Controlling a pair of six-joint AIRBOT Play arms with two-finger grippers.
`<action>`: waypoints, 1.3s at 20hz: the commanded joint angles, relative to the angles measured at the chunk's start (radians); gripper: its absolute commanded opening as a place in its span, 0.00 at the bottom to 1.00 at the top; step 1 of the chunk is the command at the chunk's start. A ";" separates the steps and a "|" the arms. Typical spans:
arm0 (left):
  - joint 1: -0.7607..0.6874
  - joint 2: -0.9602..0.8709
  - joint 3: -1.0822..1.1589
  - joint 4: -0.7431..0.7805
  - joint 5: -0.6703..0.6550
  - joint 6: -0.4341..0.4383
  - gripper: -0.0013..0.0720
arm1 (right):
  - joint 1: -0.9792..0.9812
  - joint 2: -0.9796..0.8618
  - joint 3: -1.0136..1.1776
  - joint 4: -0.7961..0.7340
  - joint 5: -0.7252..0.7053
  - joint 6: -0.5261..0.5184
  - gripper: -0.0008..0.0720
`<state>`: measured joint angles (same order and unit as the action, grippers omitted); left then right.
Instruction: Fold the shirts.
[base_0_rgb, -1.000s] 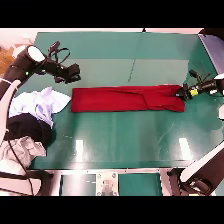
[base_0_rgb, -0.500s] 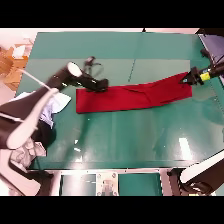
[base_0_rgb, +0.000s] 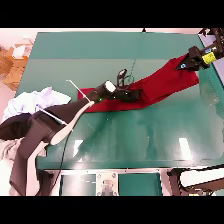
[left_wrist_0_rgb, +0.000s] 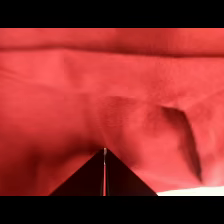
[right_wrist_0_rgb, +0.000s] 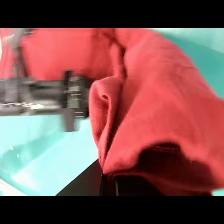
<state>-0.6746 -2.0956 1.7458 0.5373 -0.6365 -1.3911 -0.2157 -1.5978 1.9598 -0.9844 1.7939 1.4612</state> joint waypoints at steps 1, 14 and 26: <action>-0.022 -0.069 0.060 -0.021 -0.075 -0.026 0.05 | 0.098 0.039 0.000 -0.077 0.018 0.070 0.03; 0.380 0.305 0.150 0.888 -0.830 -0.066 0.05 | 0.371 0.038 -0.003 -0.090 -0.111 0.223 0.03; 0.612 0.432 0.149 1.026 -0.982 -0.009 0.05 | 0.948 -0.228 -0.346 0.018 -1.328 0.307 0.68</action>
<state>-0.0822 -1.6718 1.8935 1.5517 -1.5963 -1.4155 0.6300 -1.7515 1.6508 -1.0050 0.7929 1.7695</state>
